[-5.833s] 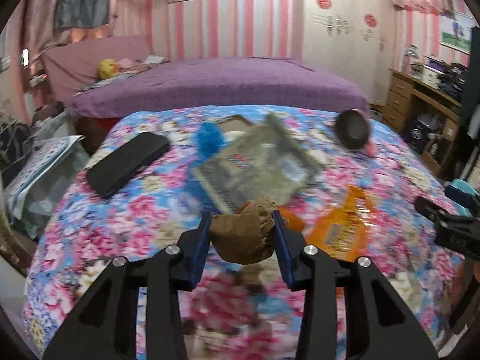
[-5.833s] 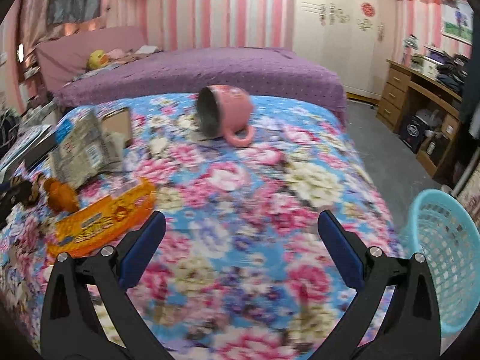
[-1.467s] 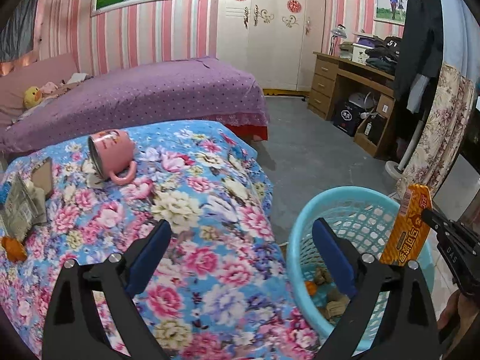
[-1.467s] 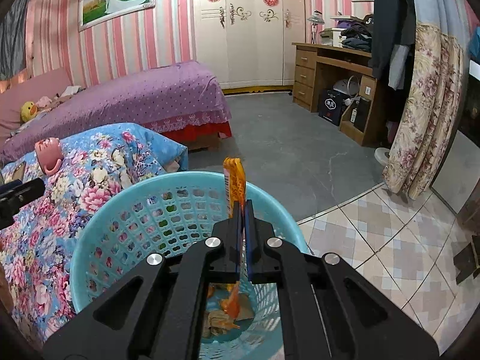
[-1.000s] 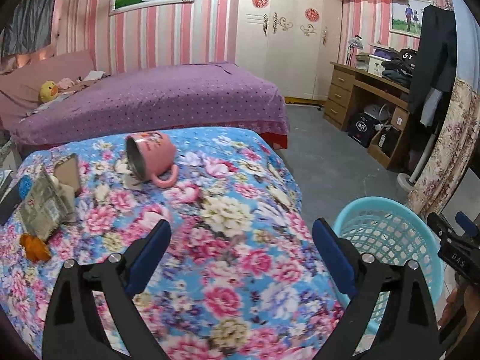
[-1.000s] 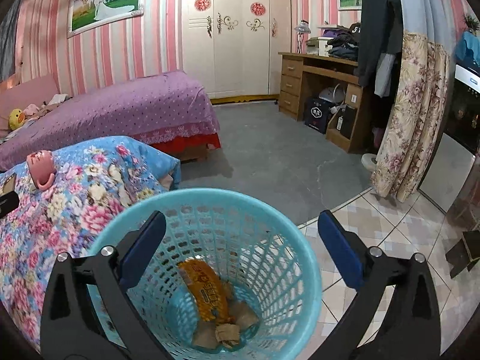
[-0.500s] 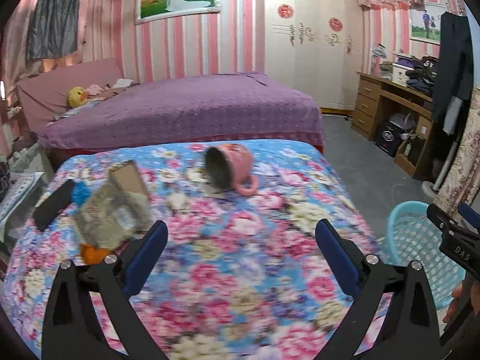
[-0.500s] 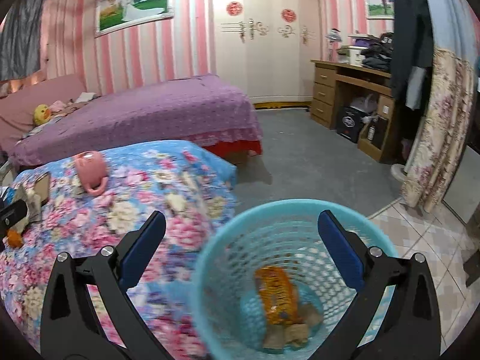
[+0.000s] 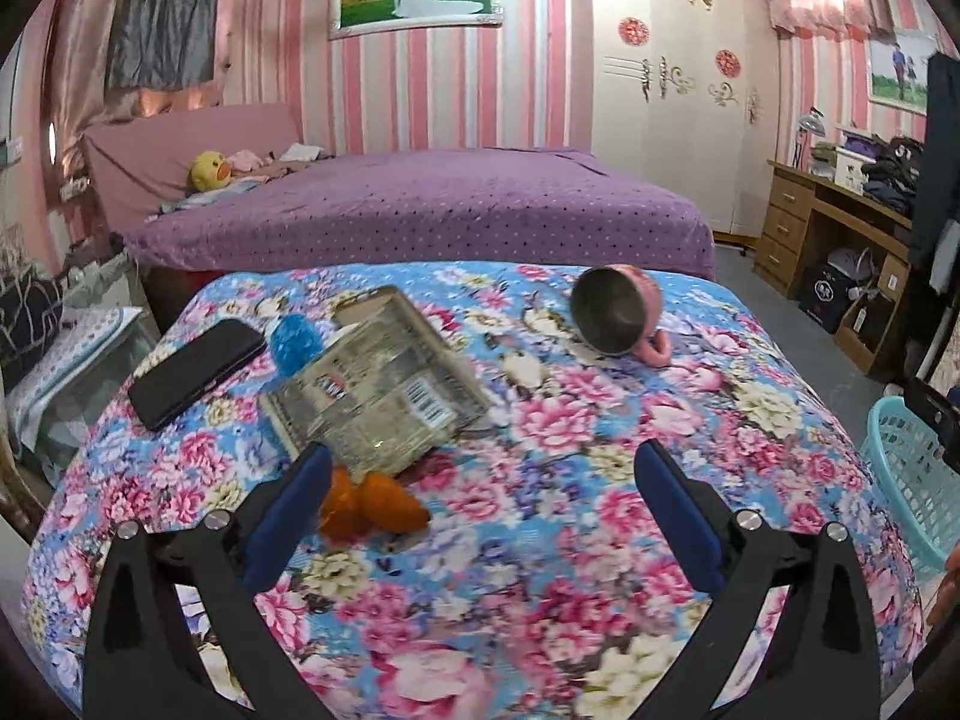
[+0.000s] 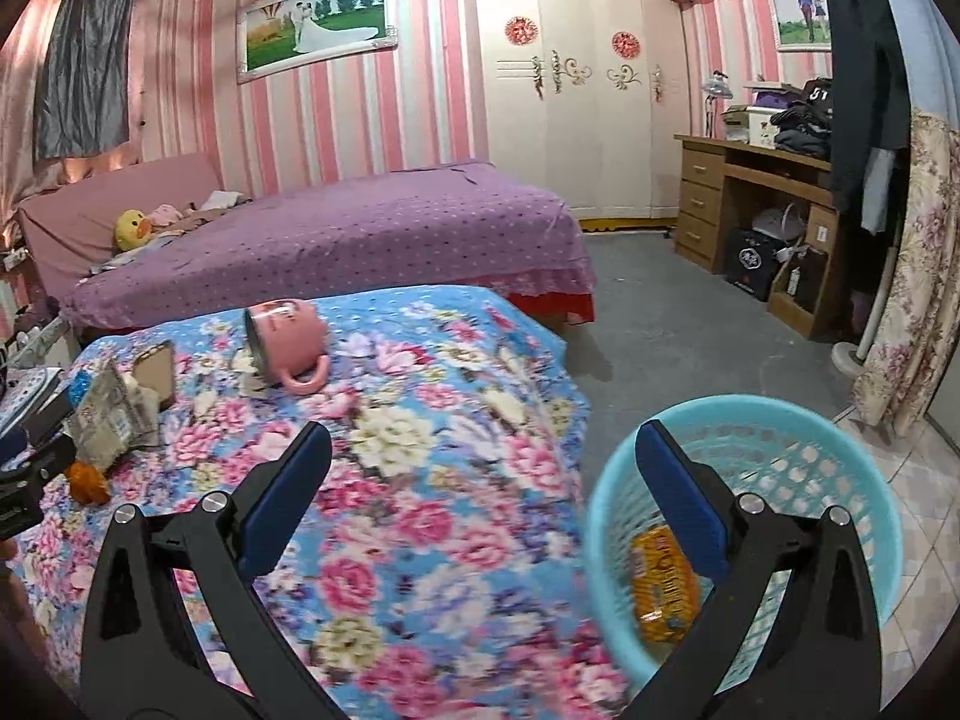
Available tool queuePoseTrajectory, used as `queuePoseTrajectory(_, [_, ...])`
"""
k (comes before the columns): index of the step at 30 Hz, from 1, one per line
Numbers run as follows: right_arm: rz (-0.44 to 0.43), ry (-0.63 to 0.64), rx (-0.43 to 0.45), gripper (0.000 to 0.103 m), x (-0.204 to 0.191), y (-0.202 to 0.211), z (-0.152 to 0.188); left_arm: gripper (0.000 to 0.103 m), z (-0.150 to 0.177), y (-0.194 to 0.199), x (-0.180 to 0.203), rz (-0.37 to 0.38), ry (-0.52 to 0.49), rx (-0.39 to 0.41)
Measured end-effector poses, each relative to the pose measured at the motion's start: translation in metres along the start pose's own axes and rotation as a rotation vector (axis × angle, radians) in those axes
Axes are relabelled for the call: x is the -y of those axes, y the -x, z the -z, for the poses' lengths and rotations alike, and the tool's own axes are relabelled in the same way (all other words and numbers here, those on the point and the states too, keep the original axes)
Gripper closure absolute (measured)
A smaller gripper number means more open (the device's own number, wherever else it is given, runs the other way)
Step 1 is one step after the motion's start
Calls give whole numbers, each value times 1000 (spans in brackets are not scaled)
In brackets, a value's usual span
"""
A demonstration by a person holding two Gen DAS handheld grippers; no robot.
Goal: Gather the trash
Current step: 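Move both open tools back over the bed toward the orange peels, then grasp an orange peel with the left tool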
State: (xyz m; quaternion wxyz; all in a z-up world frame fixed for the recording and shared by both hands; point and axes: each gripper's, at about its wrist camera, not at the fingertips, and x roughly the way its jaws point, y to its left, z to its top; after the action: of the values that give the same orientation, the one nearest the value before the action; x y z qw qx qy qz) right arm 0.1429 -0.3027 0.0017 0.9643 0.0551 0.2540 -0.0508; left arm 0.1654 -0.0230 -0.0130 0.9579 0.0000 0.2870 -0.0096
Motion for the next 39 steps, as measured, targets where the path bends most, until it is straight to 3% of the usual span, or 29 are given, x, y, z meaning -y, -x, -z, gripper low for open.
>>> queuePoseTrajectory(11, [-19, 39, -33, 4, -34, -18, 10, 5, 18, -13, -42, -48, -30, -58])
queuePoseTrajectory(22, [10, 73, -64, 4, -52, -38, 18, 5, 26, -35, -82, -8, 23, -167])
queuePoseTrajectory(26, [23, 82, -77, 4, -53, -43, 19, 5, 24, -37, -89, -61, -7, -165])
queuePoseTrajectory(33, [31, 51, -110, 4, -48, -50, 20, 6, 26, -47, -110, -29, 93, -199])
queuePoseTrajectory(39, [41, 104, -117, 4, -55, -50, 23, 35, 29, -59, -96, 26, 50, -236])
